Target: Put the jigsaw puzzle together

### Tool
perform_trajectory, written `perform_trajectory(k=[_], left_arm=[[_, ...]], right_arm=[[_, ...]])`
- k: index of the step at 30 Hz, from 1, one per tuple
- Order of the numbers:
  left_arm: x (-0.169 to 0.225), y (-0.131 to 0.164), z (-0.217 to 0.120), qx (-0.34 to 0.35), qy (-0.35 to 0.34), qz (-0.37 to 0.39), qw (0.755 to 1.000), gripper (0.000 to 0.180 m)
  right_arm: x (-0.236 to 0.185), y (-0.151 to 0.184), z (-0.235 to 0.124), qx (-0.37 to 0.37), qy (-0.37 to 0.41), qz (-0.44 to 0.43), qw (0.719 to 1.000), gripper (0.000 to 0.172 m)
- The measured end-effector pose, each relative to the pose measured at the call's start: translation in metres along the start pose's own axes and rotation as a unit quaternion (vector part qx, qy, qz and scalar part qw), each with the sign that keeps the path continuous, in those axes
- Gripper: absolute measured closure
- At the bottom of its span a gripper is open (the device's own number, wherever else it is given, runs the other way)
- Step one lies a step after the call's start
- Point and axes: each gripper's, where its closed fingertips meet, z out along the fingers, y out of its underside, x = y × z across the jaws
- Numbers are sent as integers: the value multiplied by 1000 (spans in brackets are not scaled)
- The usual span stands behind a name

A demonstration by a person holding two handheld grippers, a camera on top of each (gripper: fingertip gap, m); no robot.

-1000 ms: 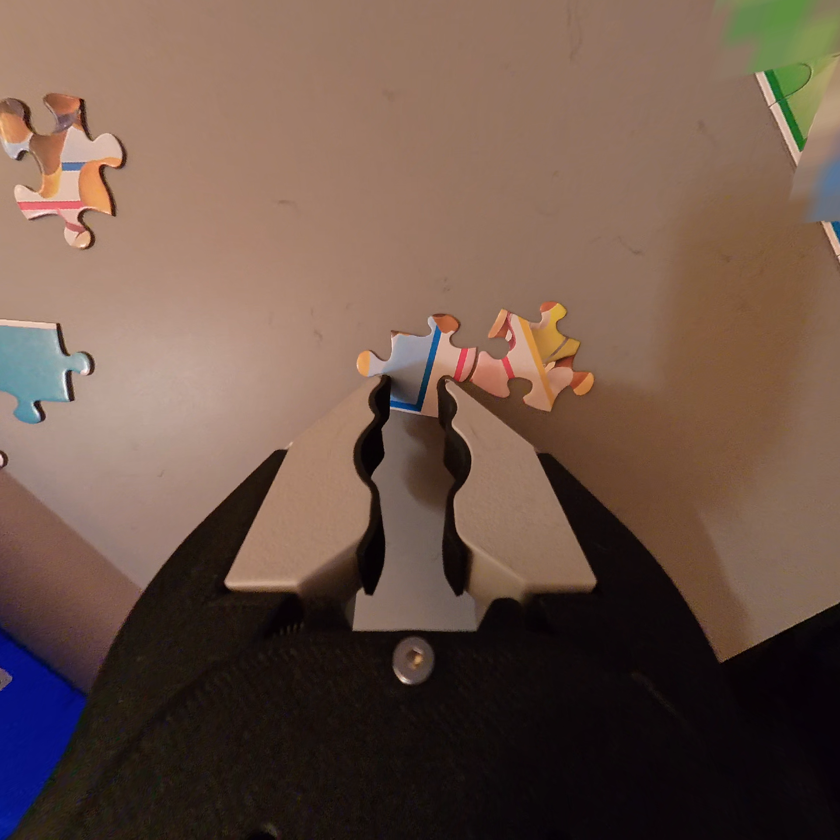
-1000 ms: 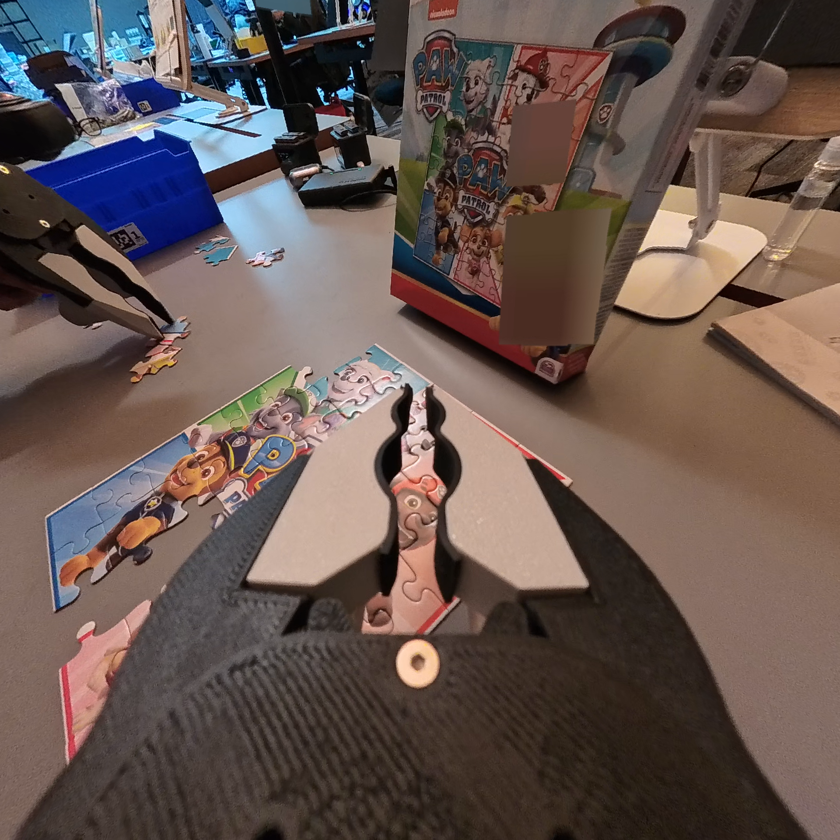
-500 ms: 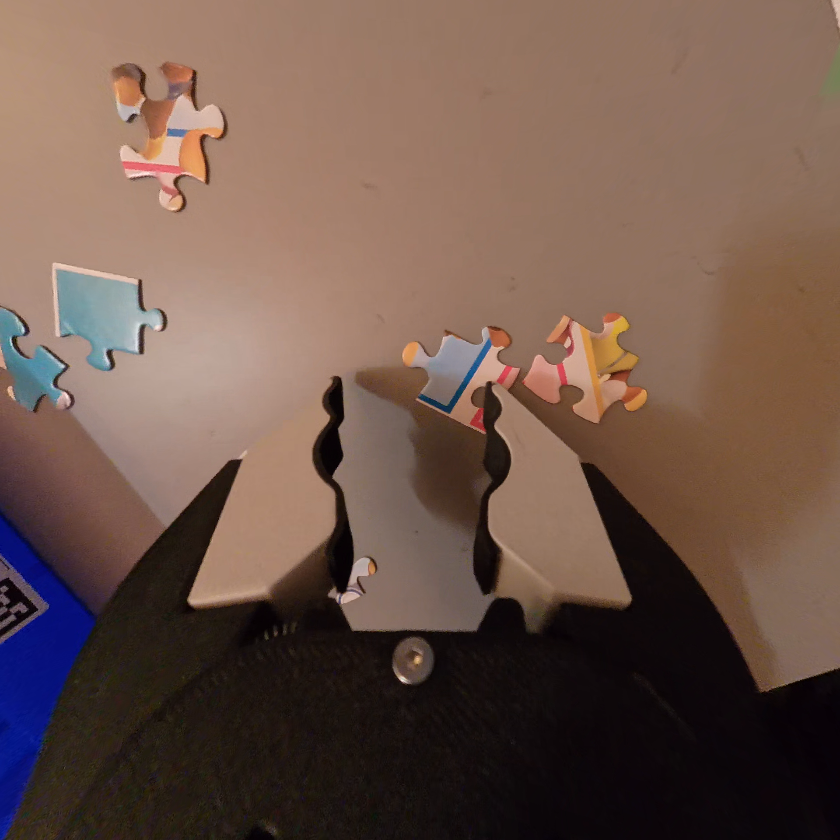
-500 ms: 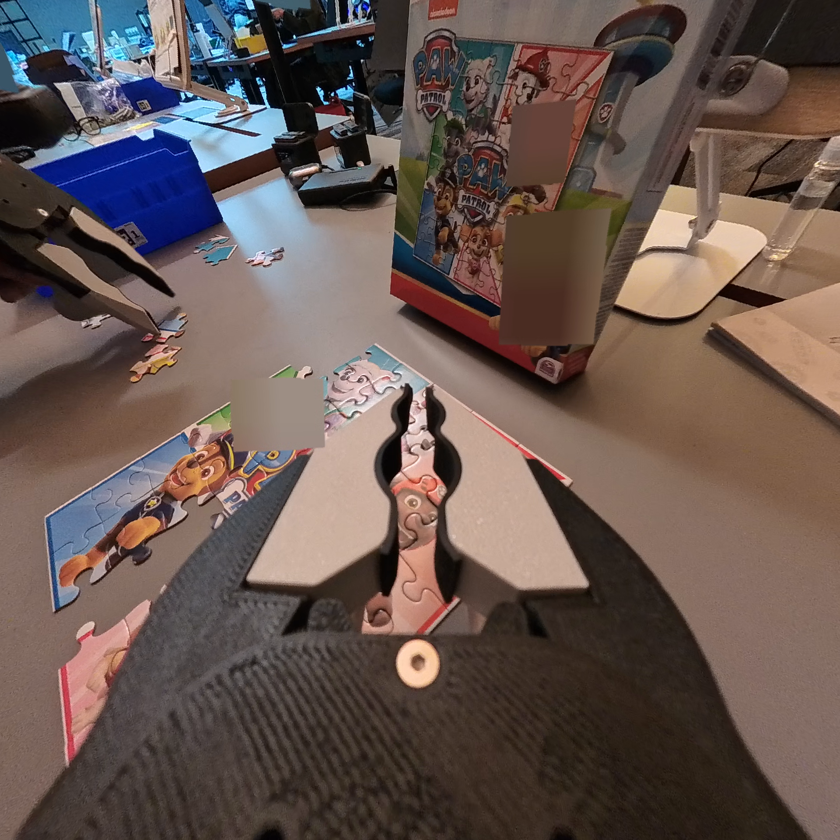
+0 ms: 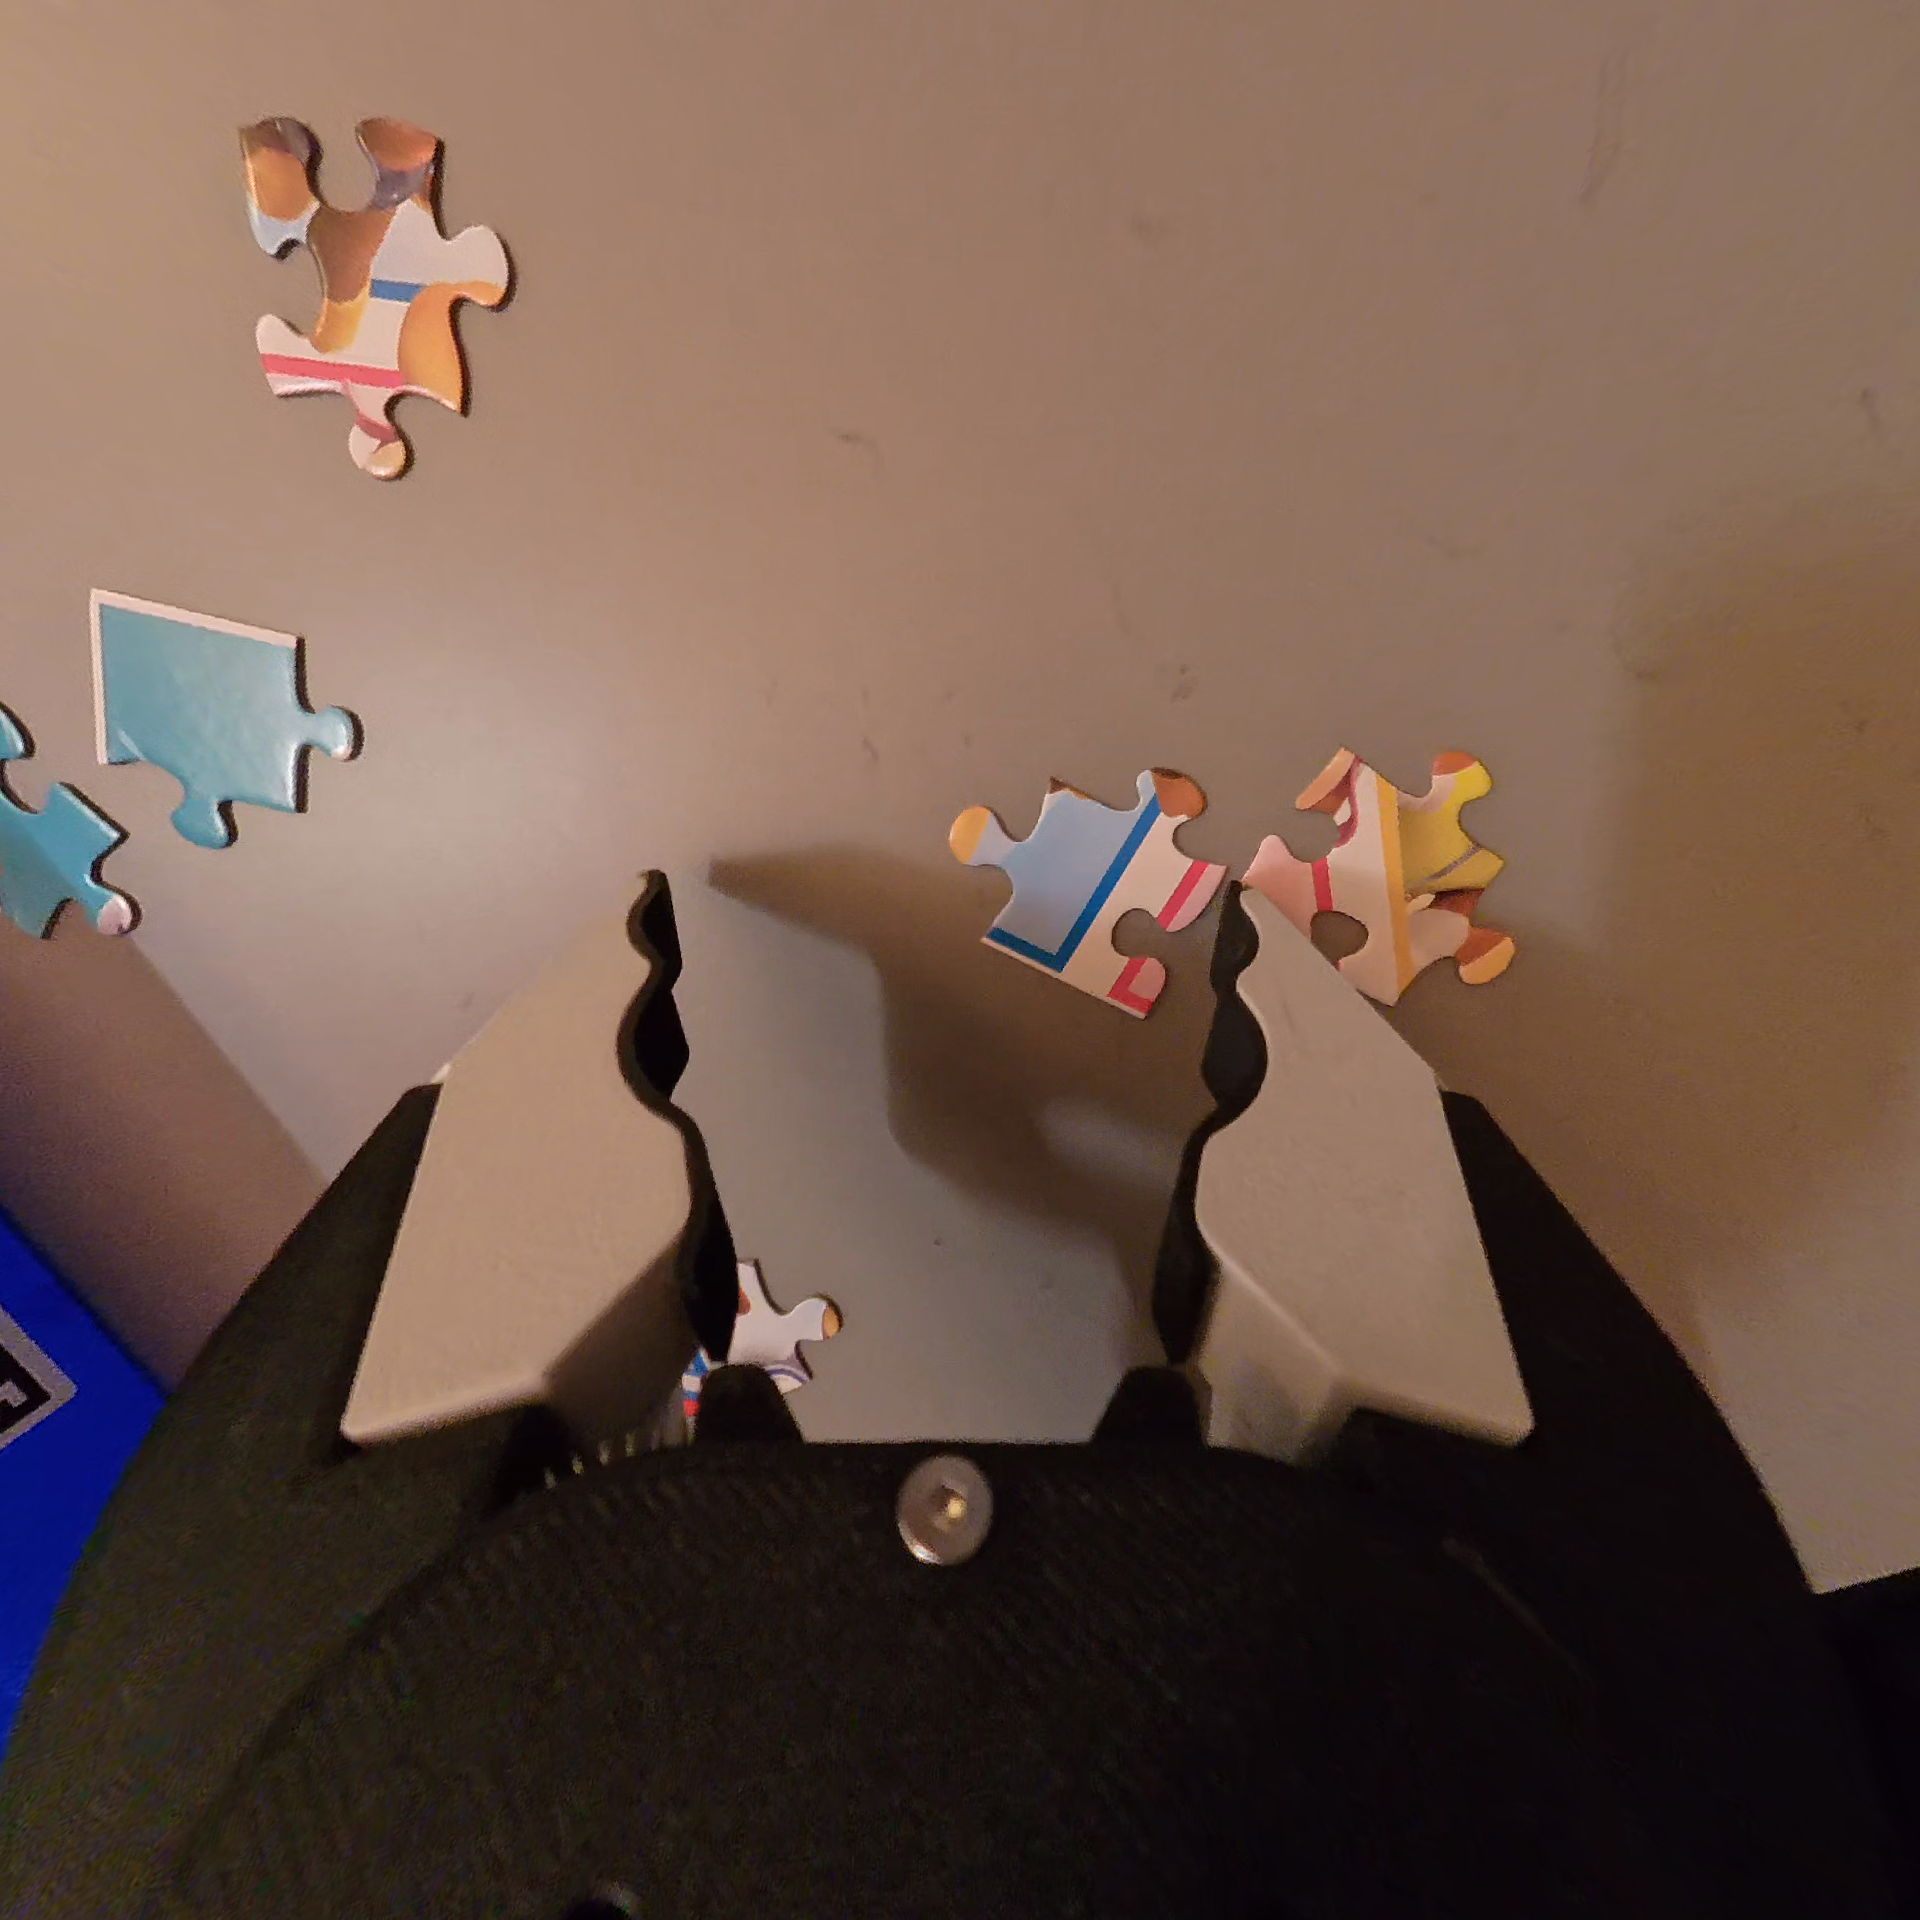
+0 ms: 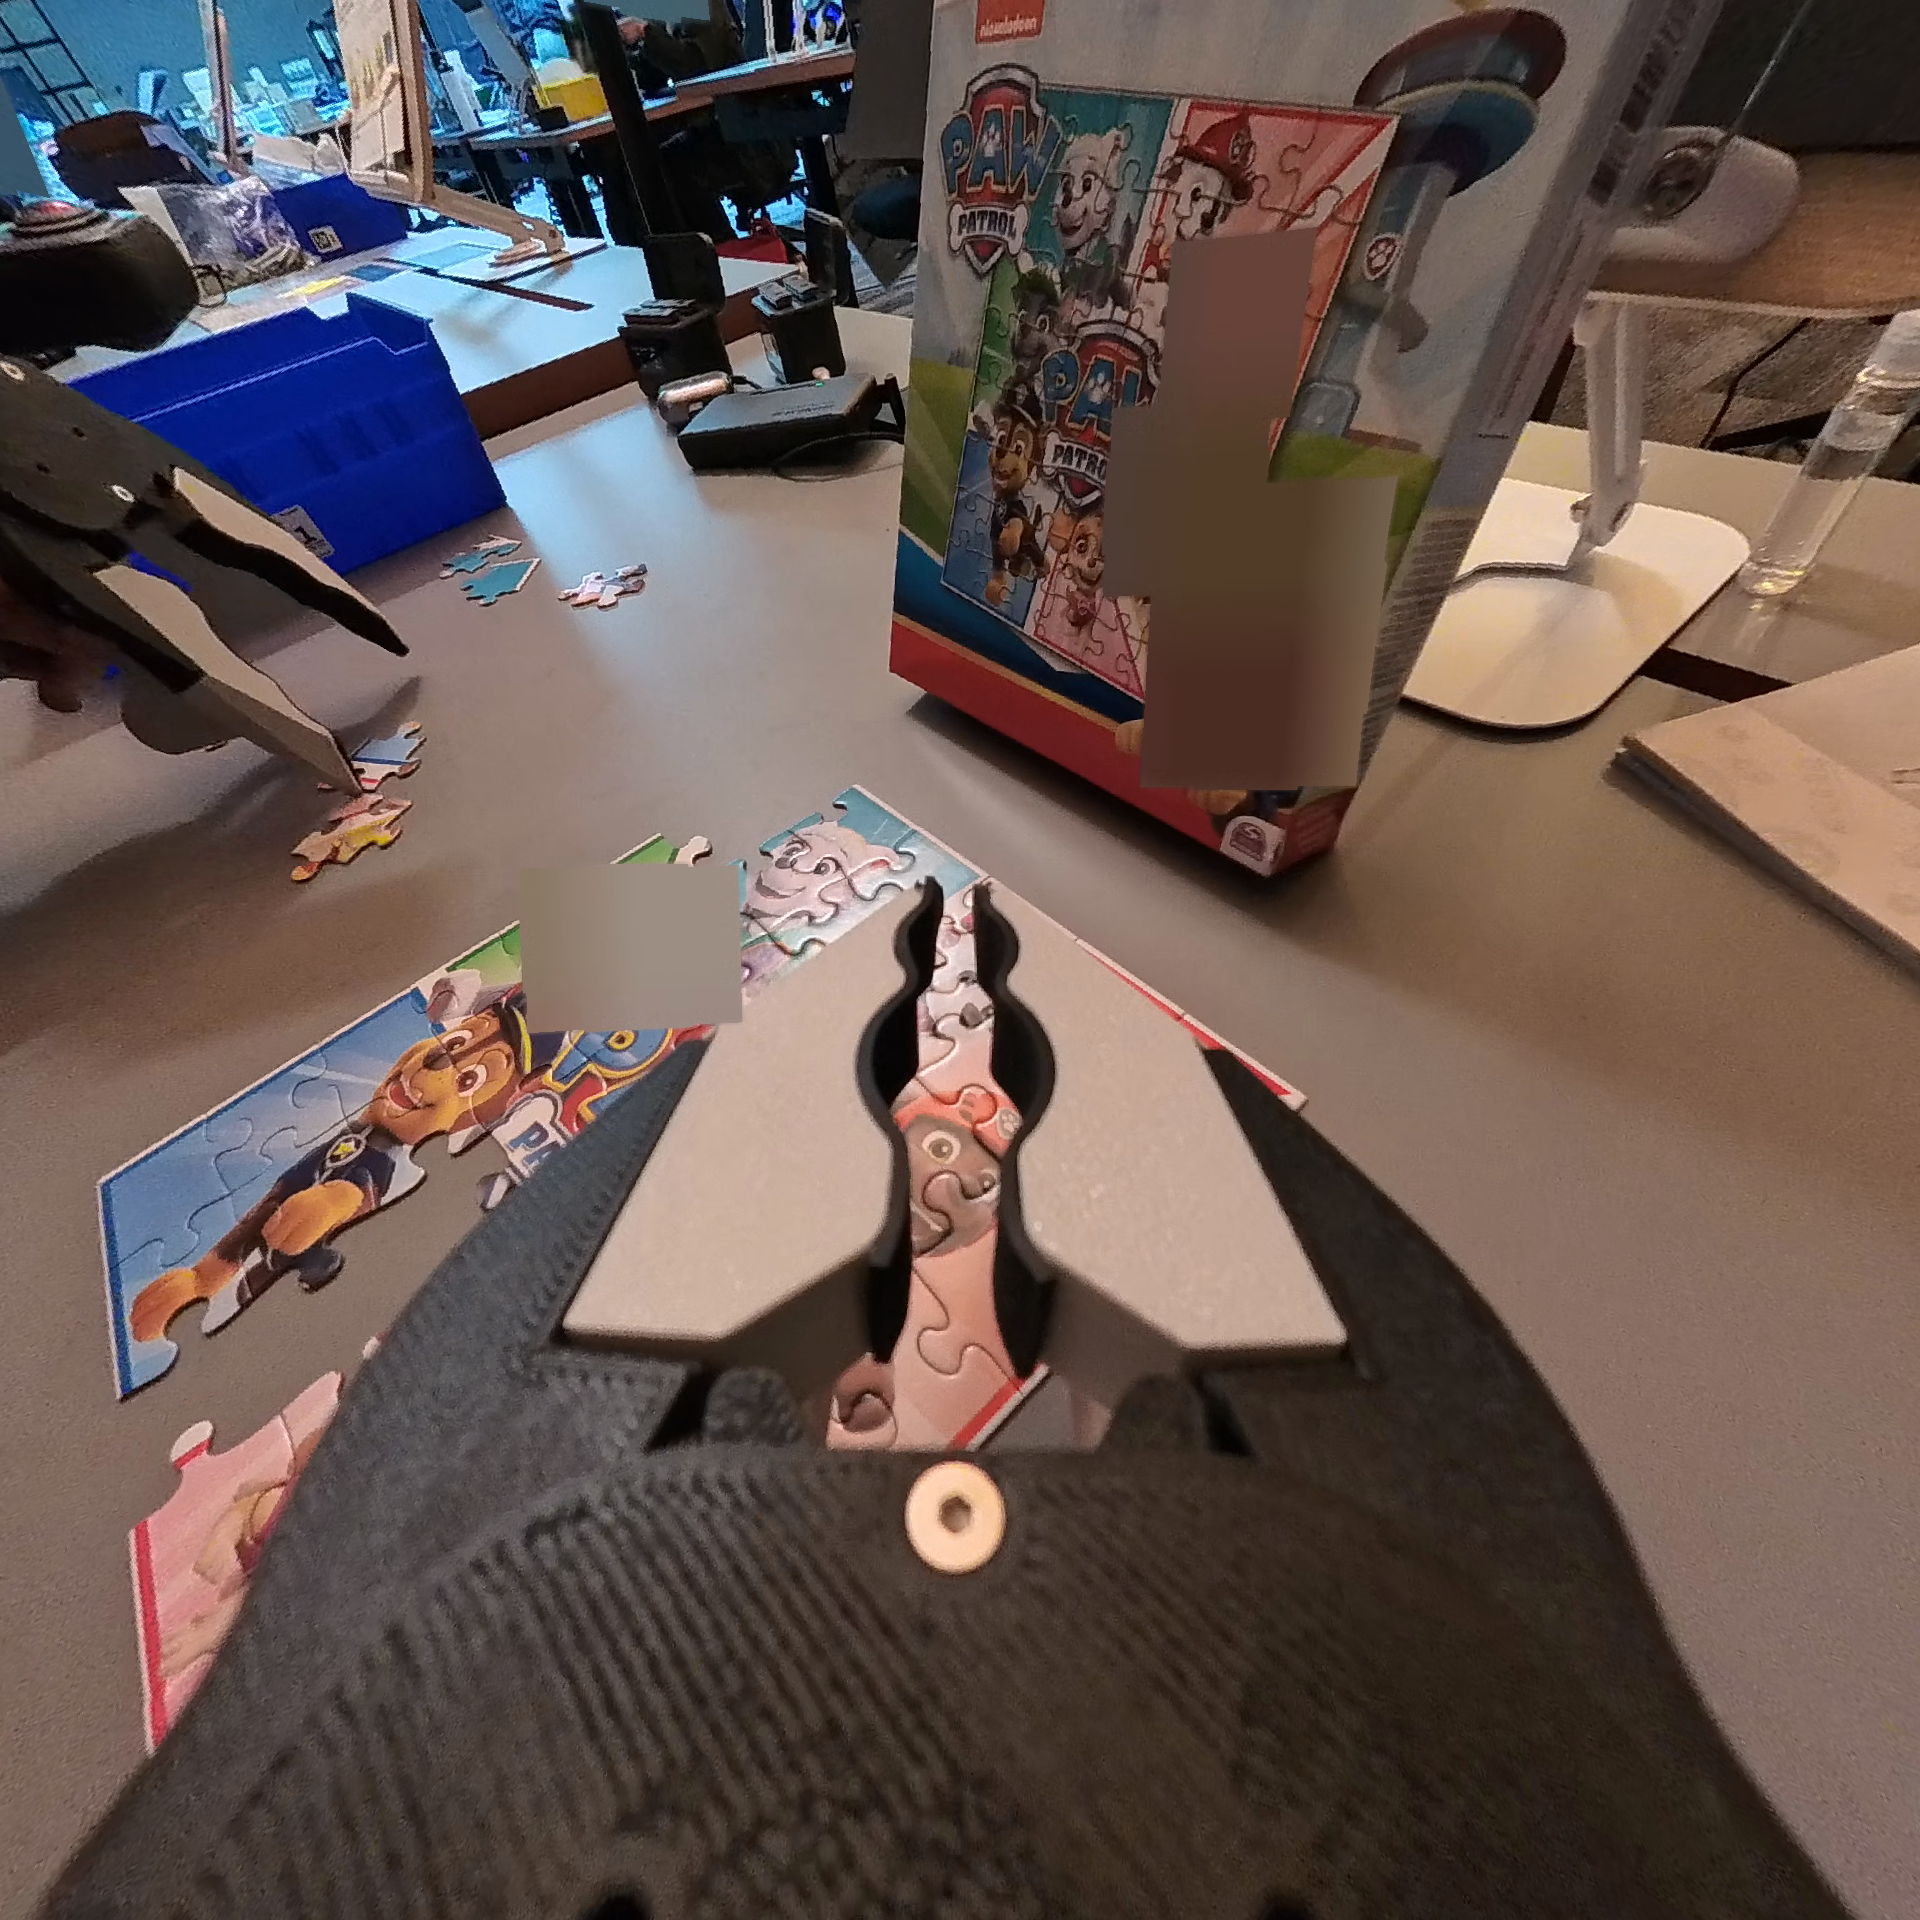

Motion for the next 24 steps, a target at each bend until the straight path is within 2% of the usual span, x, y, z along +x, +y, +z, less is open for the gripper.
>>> perform_trajectory(k=[2, 4, 6, 16, 24], left_arm=[[4, 0, 0, 1, 8, 9, 1000, 85], [12, 1, 0, -1, 28, 23, 999, 107], [17, 0, -1, 1, 39, 31, 999, 117], [23, -2, -1, 10, 50, 51, 997, 130], [11, -3, -9, 35, 48, 30, 998, 125]], right_arm=[[0, 0, 0, 0, 0, 0, 1000, 167], [0, 0, 0, 1, 0, 0, 1000, 167], [0, 0, 0, 1, 0, 0, 1000, 167], [0, 0, 0, 0, -1, 0, 1000, 167], [-1, -1, 0, 0, -2, -2, 1000, 167]])
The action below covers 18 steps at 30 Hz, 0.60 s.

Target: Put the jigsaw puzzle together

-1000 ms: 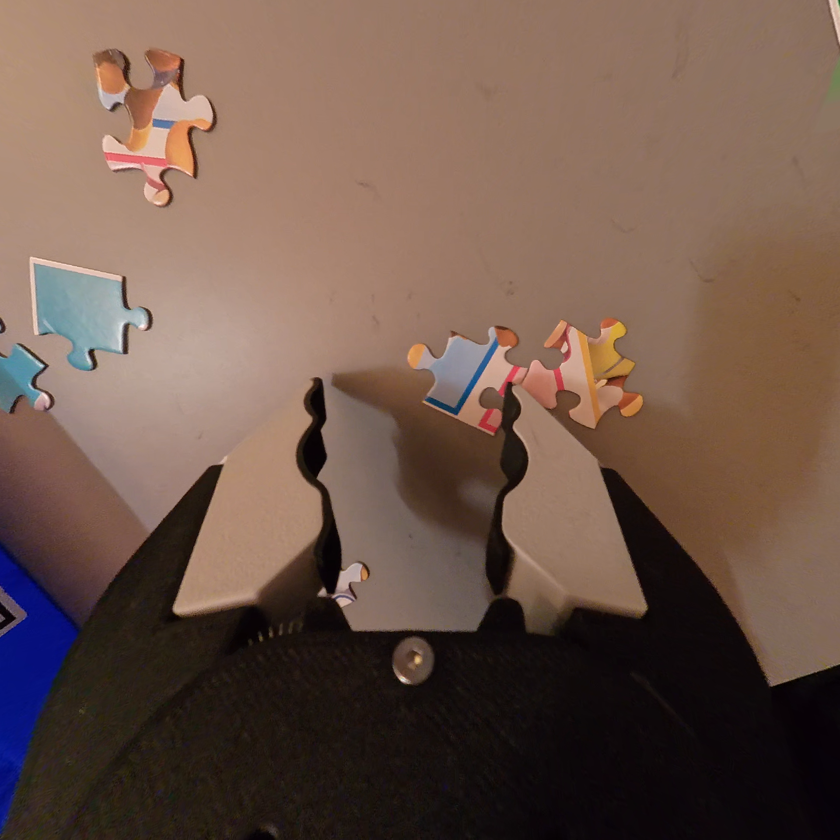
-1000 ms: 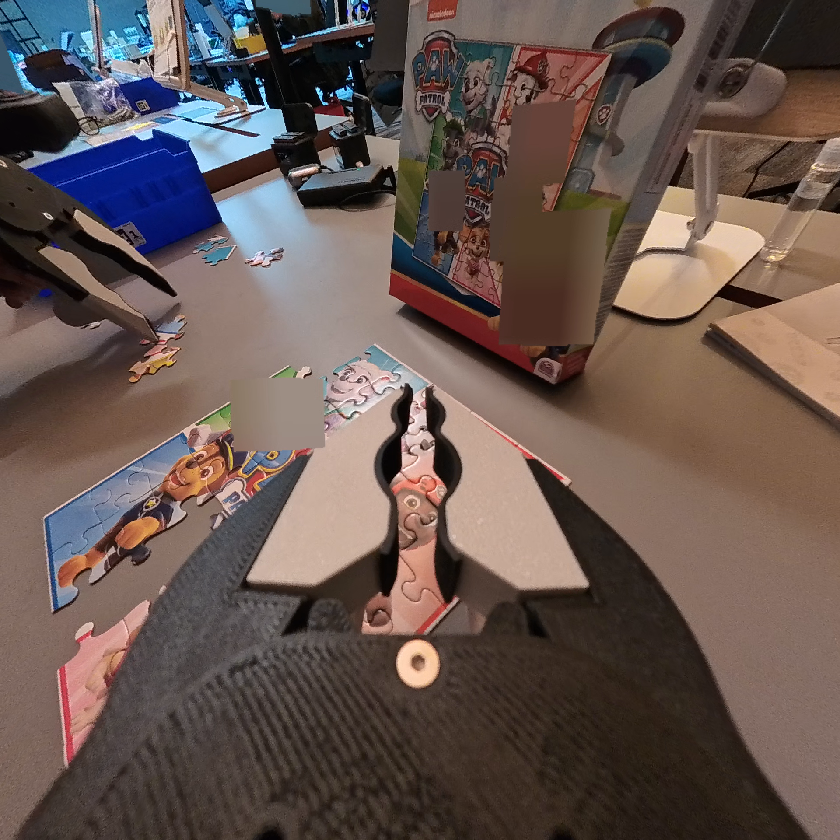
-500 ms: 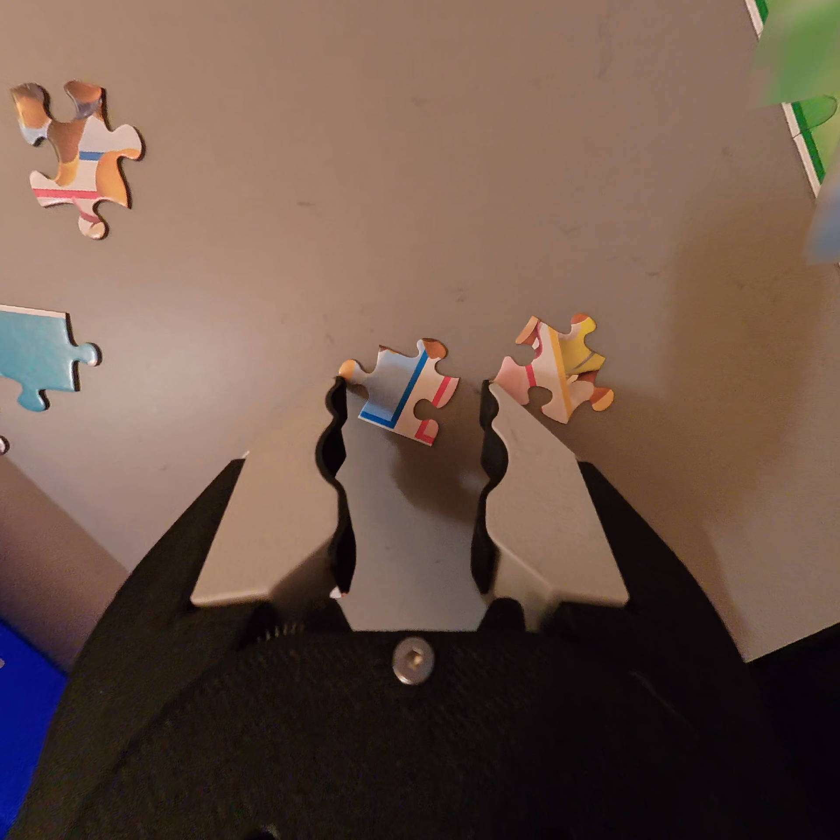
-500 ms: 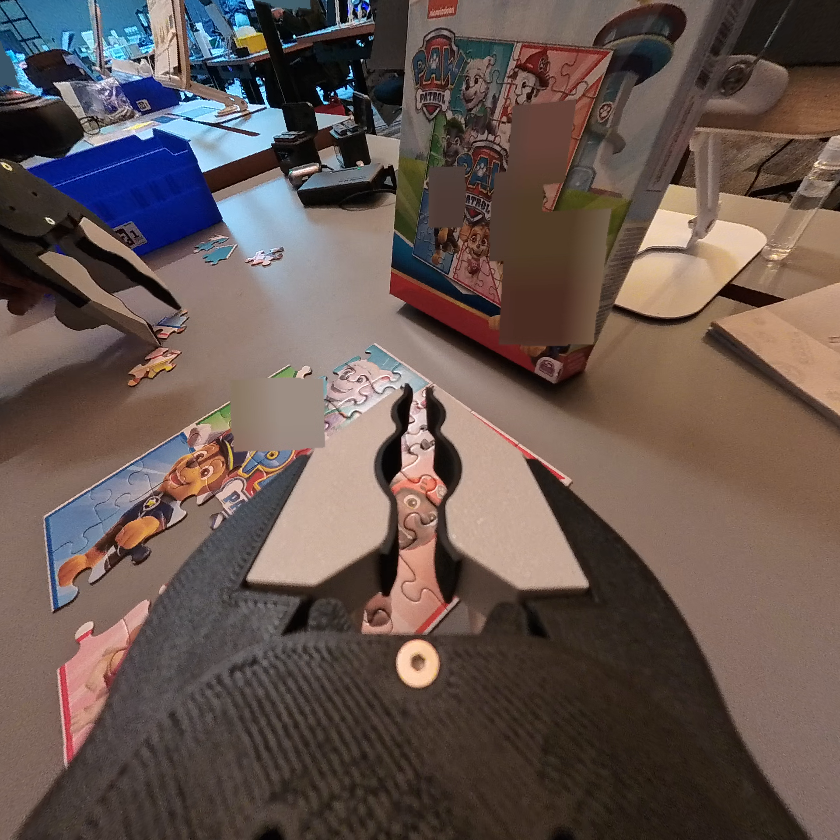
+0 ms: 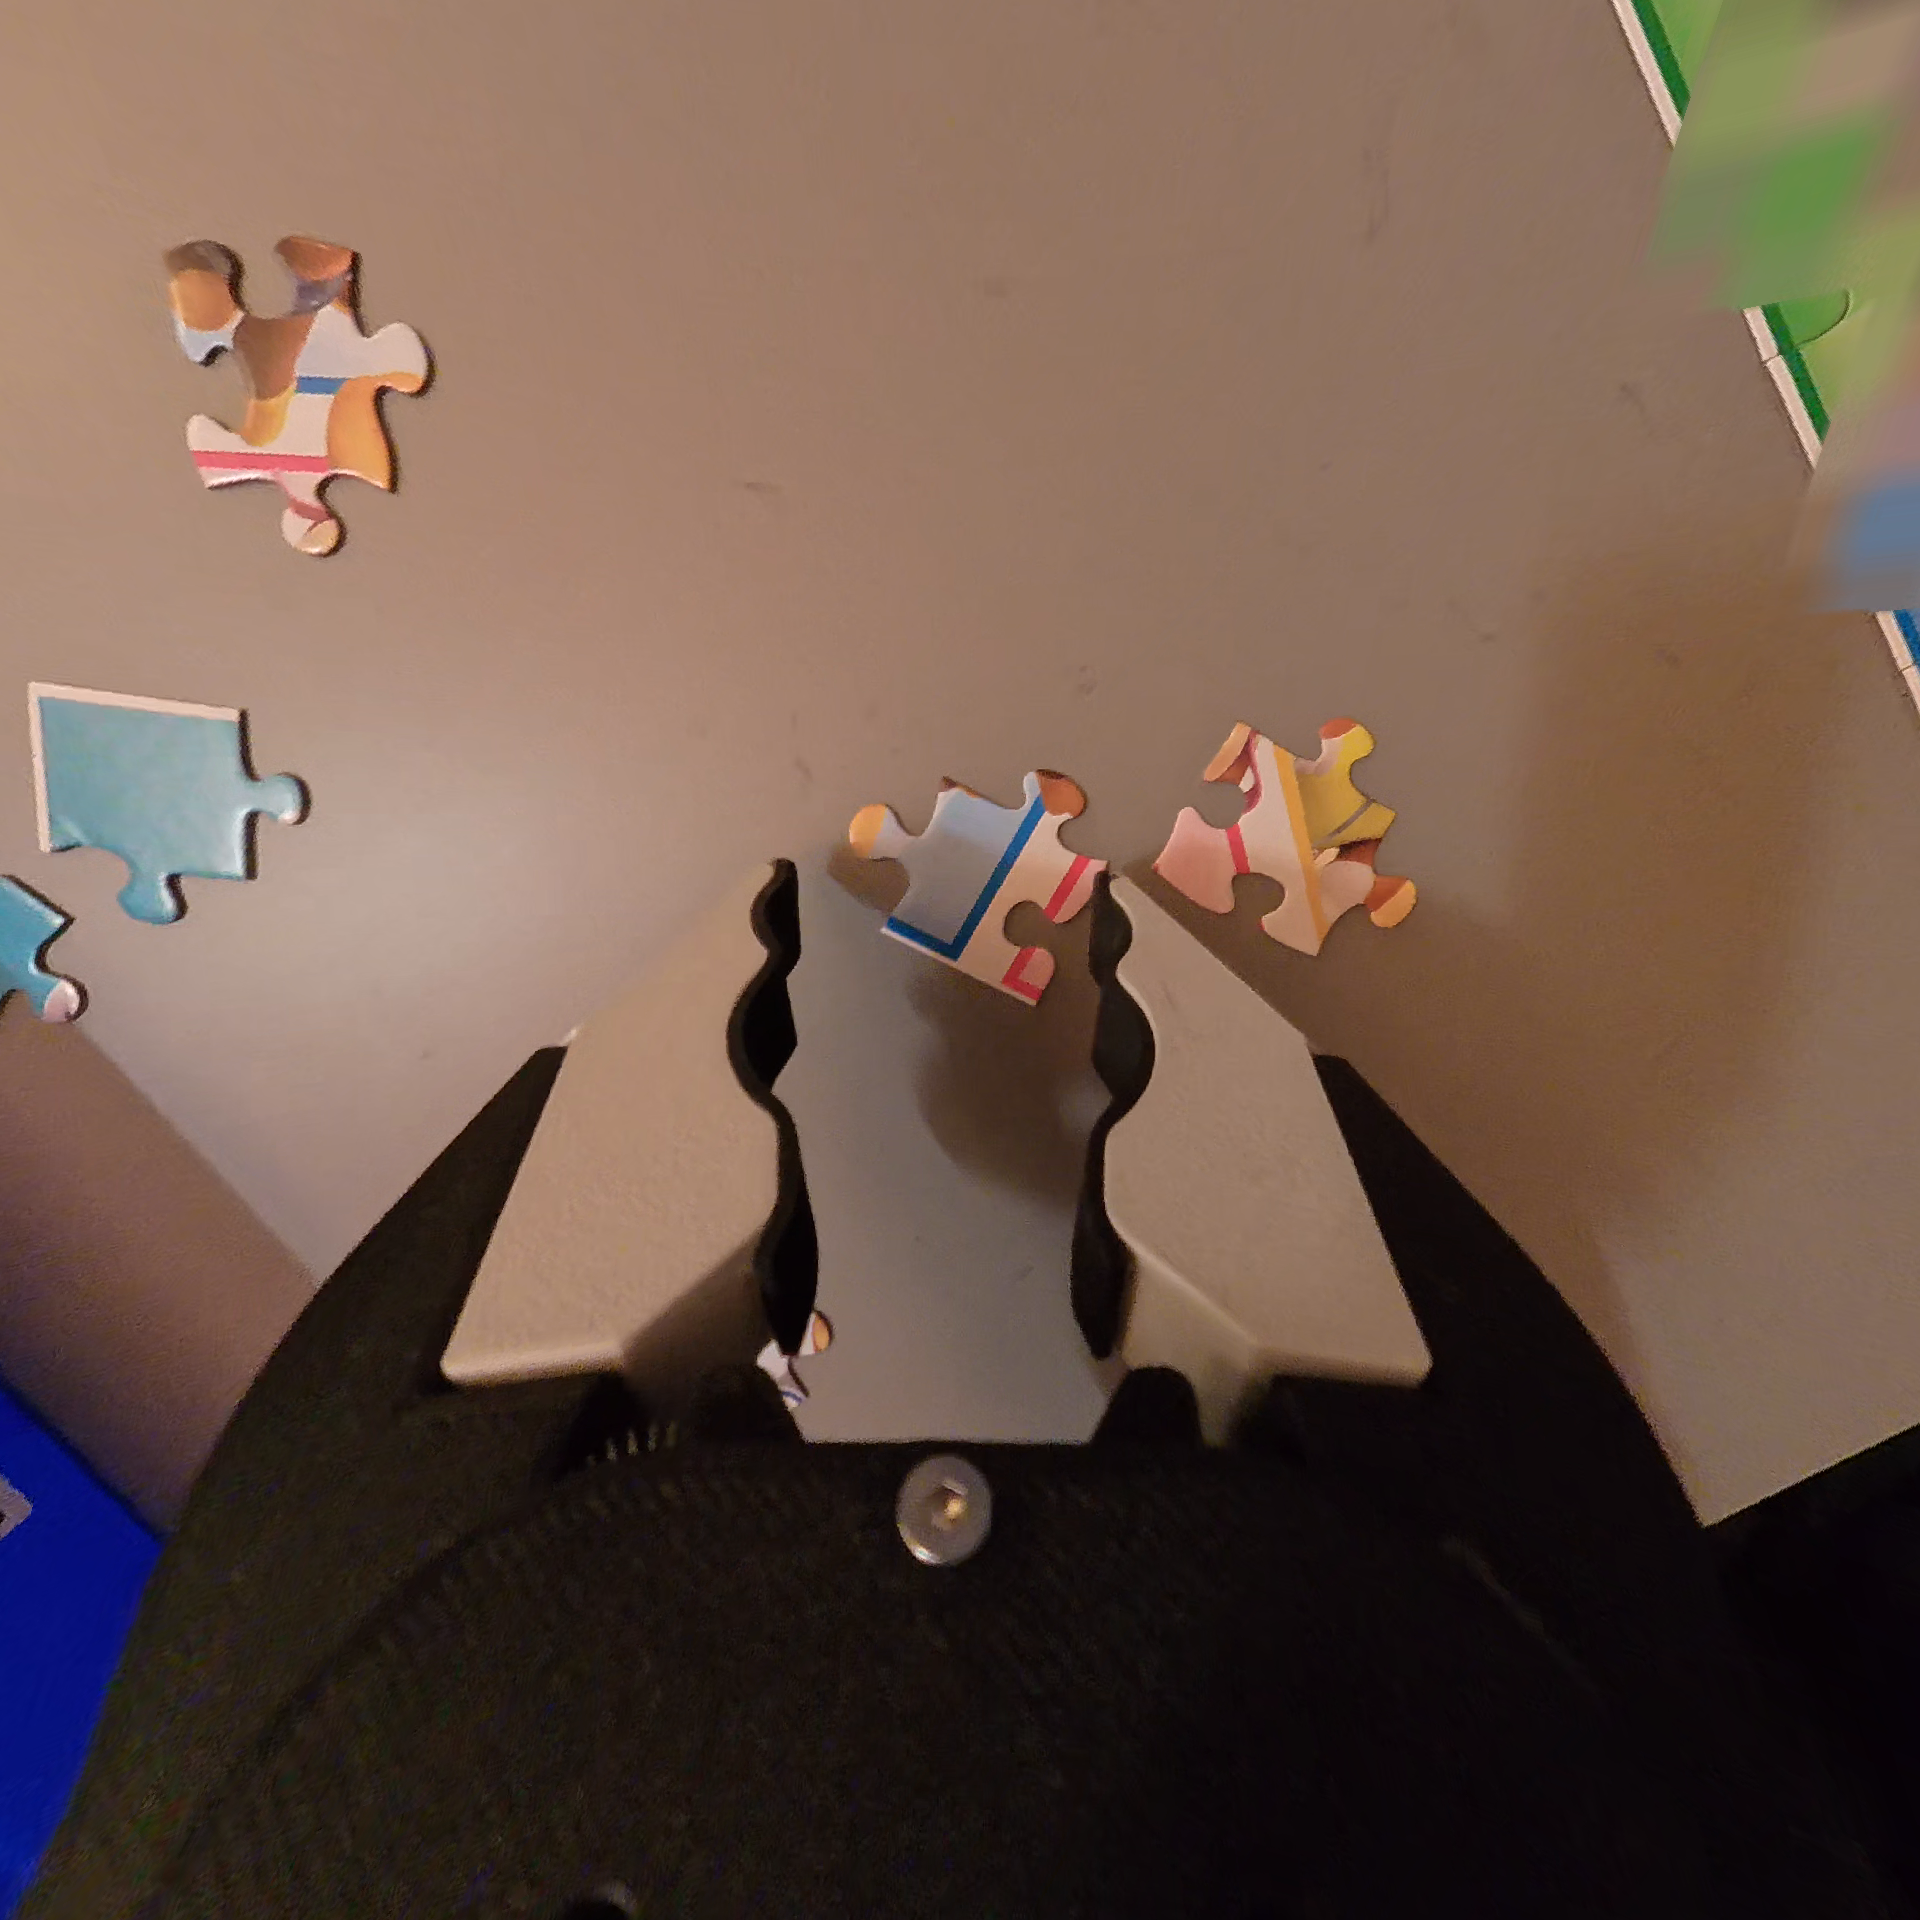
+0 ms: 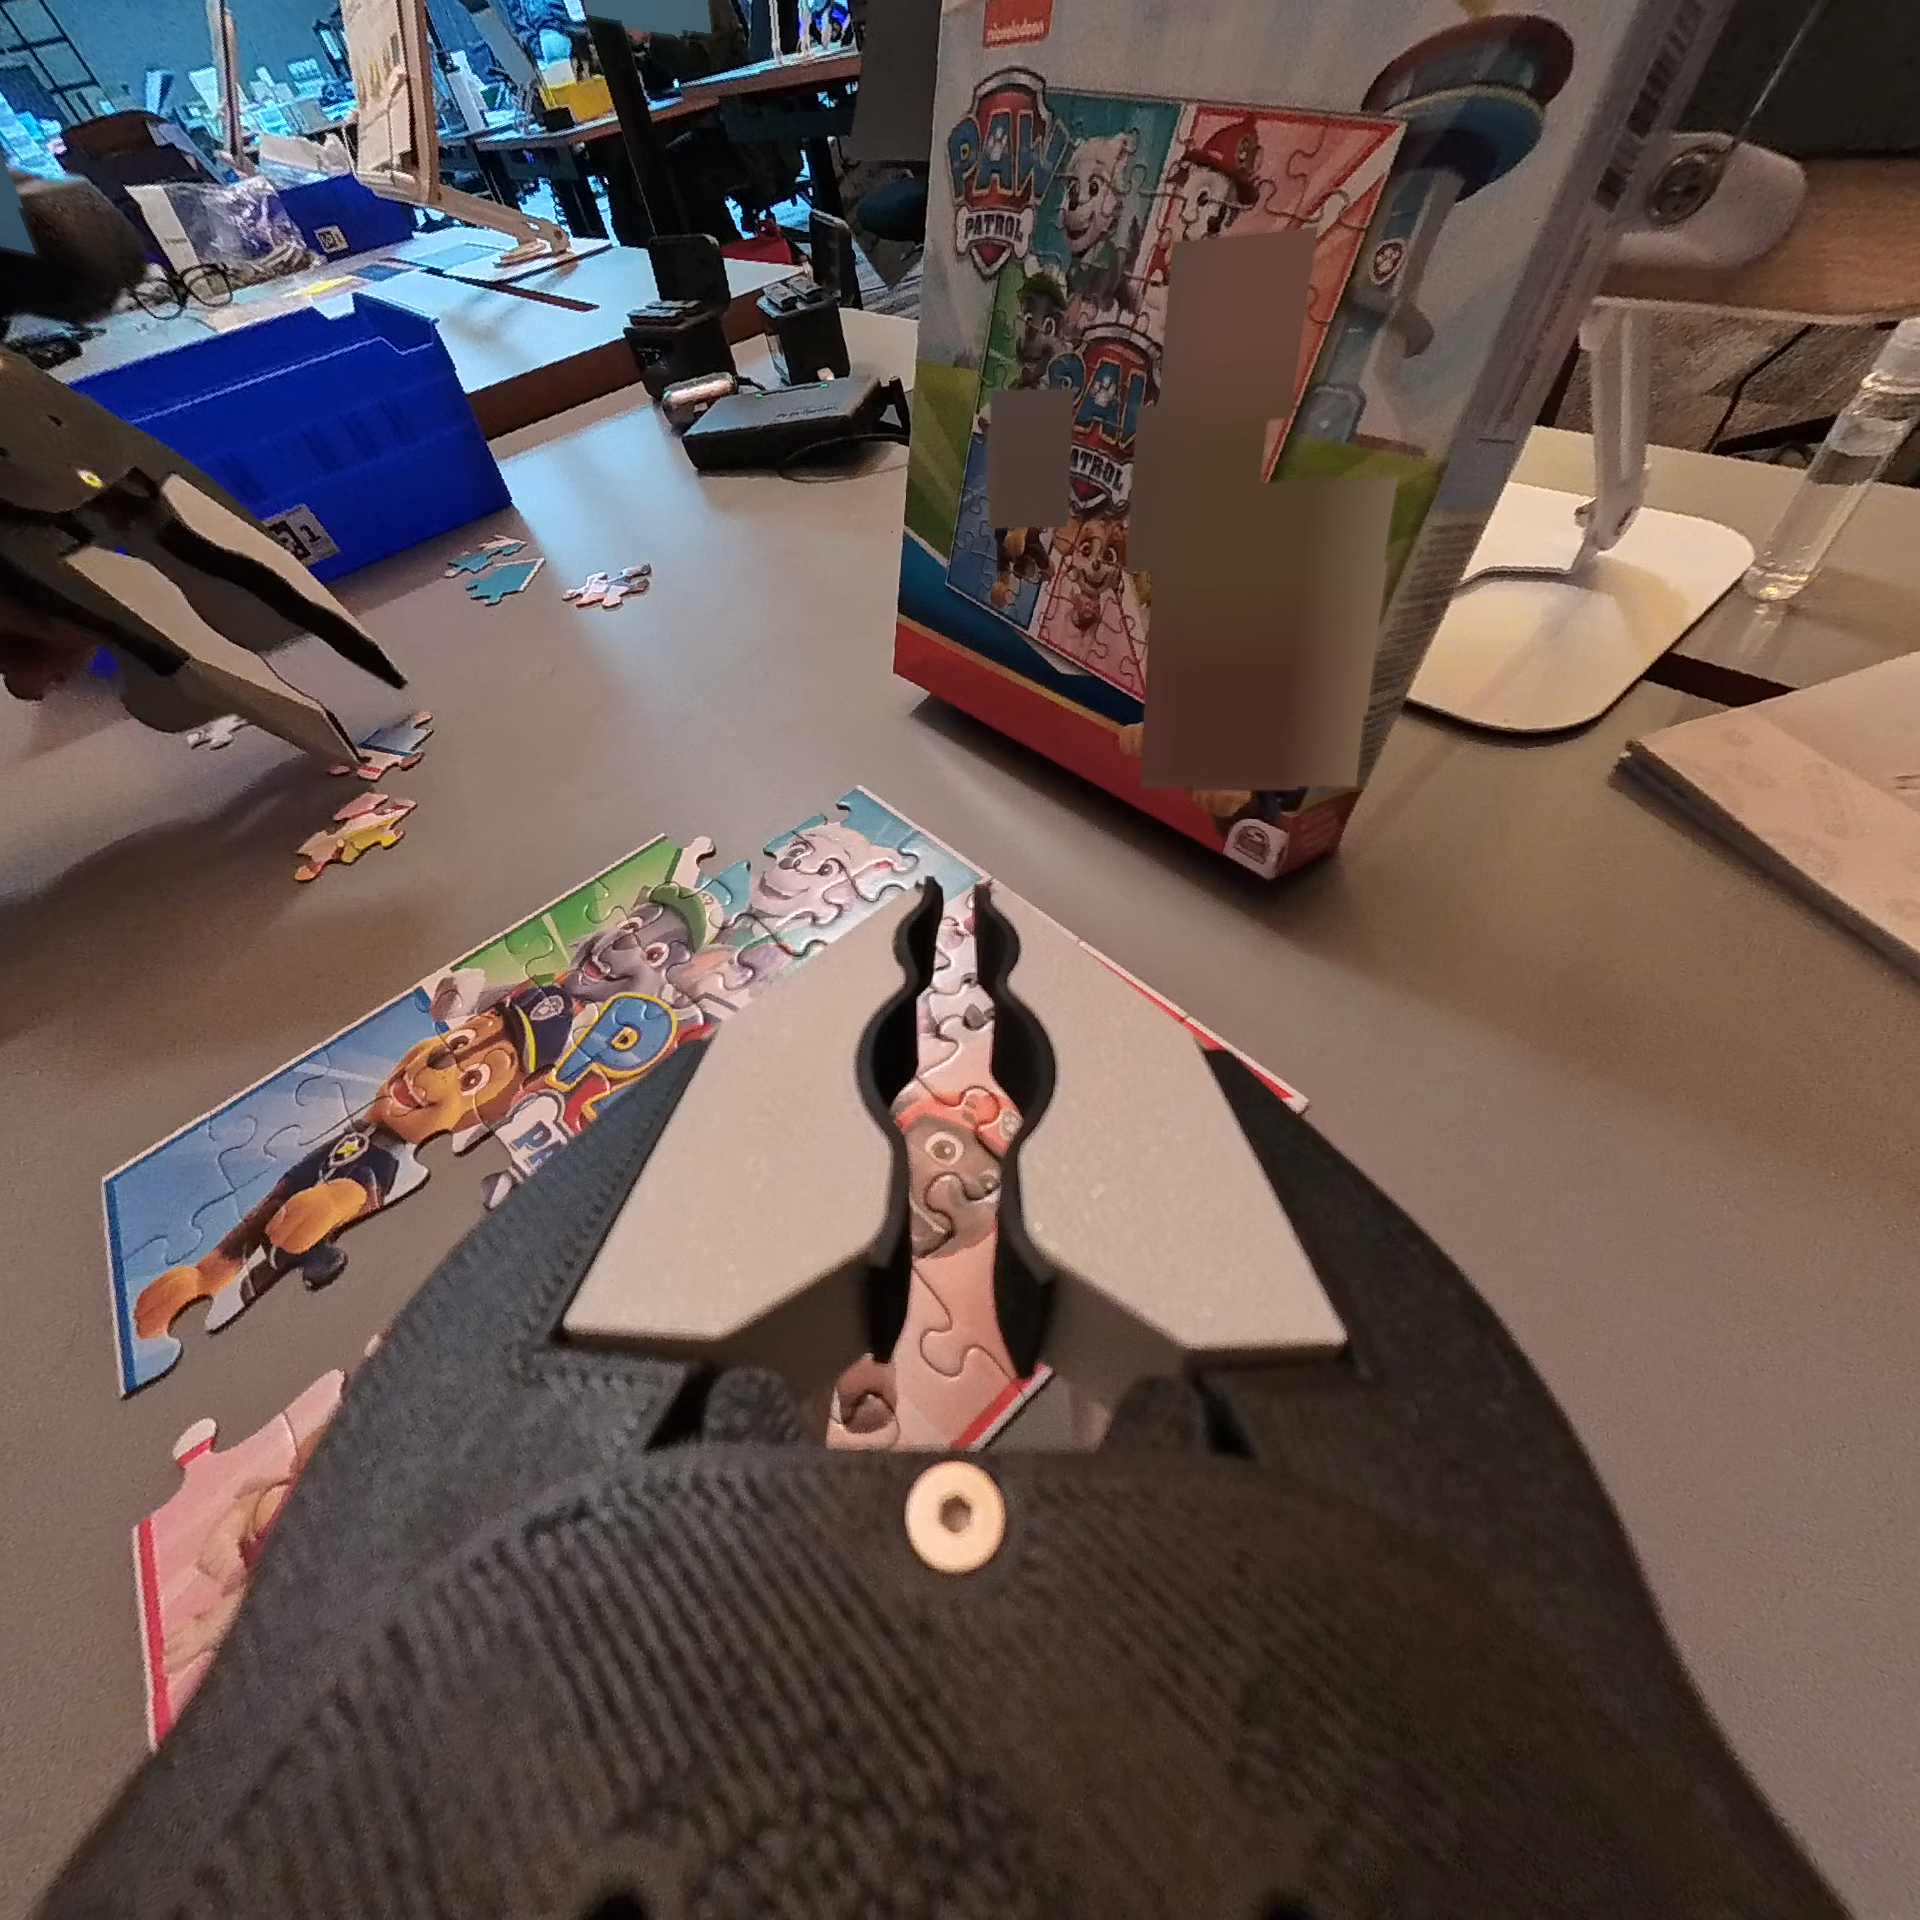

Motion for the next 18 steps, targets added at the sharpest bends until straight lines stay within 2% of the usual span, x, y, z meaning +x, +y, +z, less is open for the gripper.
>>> perform_trajectory(k=[18], left_arm=[[-4, -1, -7, 17, 7, -31, 999, 119]], right_arm=[[-1, 0, 0, -2, 1, -3, 1000, 167]])
